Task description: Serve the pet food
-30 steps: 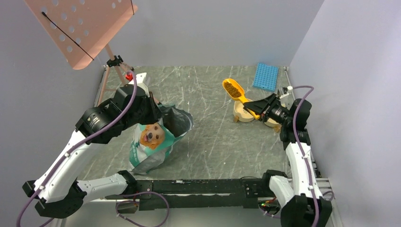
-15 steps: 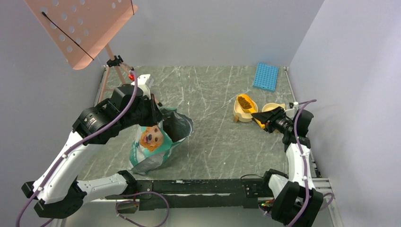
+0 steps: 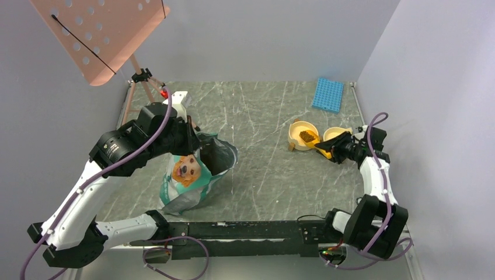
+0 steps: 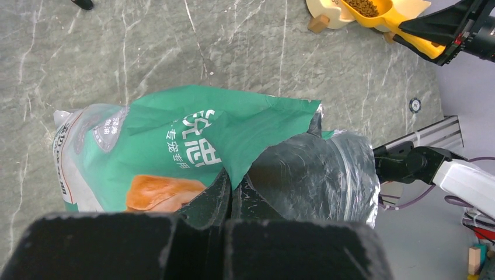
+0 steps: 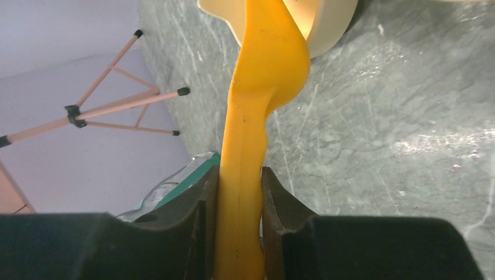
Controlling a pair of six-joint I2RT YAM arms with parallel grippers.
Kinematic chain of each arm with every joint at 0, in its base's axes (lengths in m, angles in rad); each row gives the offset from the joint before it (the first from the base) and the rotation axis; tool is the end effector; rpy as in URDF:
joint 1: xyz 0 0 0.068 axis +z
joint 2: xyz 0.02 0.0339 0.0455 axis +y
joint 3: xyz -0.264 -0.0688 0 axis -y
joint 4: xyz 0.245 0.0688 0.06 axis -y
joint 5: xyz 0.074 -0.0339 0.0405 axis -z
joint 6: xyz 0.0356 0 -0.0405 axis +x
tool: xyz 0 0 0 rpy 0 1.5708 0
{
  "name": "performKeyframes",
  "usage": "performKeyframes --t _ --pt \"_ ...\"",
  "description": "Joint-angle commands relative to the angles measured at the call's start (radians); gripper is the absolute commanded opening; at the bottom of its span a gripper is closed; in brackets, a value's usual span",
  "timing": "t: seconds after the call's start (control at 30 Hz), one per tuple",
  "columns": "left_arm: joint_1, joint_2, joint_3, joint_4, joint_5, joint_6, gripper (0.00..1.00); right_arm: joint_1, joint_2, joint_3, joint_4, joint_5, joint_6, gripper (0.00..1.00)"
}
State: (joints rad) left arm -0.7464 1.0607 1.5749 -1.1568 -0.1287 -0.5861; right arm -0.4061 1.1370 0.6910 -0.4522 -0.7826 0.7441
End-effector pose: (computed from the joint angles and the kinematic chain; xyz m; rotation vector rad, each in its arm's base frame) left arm 0.1223 -0.1069 0.4511 0.1088 2.2701 -0.5877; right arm 0.2100 -0.0630 0.2239 1.0099 2.1913 1.1116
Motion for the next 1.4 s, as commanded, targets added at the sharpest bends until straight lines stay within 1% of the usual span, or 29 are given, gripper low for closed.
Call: performKeyframes --t 0.0,0.13,0.3,0.43,0.57,0.67,0.83,0.9,0.97,1.03,1.13,1.23,1.27,1.3,1.37 --pt "-0.002 0.0 0.066 0.051 0.018 0.026 0.0 -0.005 0.055 0.108 -0.114 0.062 -0.091 0.0" --pt "-0.002 0.009 0.068 0.054 0.022 0.025 0.0 0.007 0.108 0.195 -0.198 0.11 -0.142 0.0" --pt "-0.002 0.018 0.072 0.06 0.016 0.032 0.0 0.074 0.162 0.301 -0.317 0.214 -0.202 0.0" --pt "-0.001 0.035 0.088 0.057 0.008 0.035 0.0 0.203 0.205 0.424 -0.438 0.387 -0.245 0.0" --pt "-0.002 0.044 0.082 0.073 0.045 0.013 0.0 0.299 0.233 0.53 -0.539 0.551 -0.267 0.0" --pt "-0.001 0.05 0.079 0.076 0.055 0.012 0.0 0.333 0.248 0.593 -0.616 0.674 -0.289 0.0" --pt "-0.001 0.061 0.096 0.065 0.039 0.017 0.0 0.361 0.238 0.666 -0.667 0.779 -0.324 0.0" --pt "-0.001 0.064 0.088 0.067 0.048 0.005 0.0 0.365 0.214 0.712 -0.671 0.75 -0.336 0.0" --pt "-0.002 0.061 0.065 0.079 0.057 -0.004 0.0 0.366 0.182 0.758 -0.662 0.671 -0.338 0.0" --pt "-0.001 0.065 0.056 0.08 0.063 0.001 0.0 0.37 0.161 0.817 -0.669 0.569 -0.327 0.0" --pt "0.0 0.098 0.071 0.068 0.069 0.01 0.0 0.396 0.138 0.89 -0.668 0.367 -0.29 0.0" --pt "0.0 0.133 0.095 0.065 0.089 0.007 0.0 0.476 0.115 0.925 -0.638 0.122 -0.244 0.0" --pt "0.001 0.141 0.095 0.07 0.097 0.008 0.0 0.522 0.096 0.926 -0.613 0.054 -0.218 0.0" --pt "0.001 0.146 0.094 0.072 0.101 0.008 0.0 0.56 0.071 0.921 -0.58 -0.008 -0.188 0.0" --pt "0.0 0.162 0.099 0.068 0.099 0.008 0.0 0.626 0.016 0.905 -0.502 -0.077 -0.114 0.0"
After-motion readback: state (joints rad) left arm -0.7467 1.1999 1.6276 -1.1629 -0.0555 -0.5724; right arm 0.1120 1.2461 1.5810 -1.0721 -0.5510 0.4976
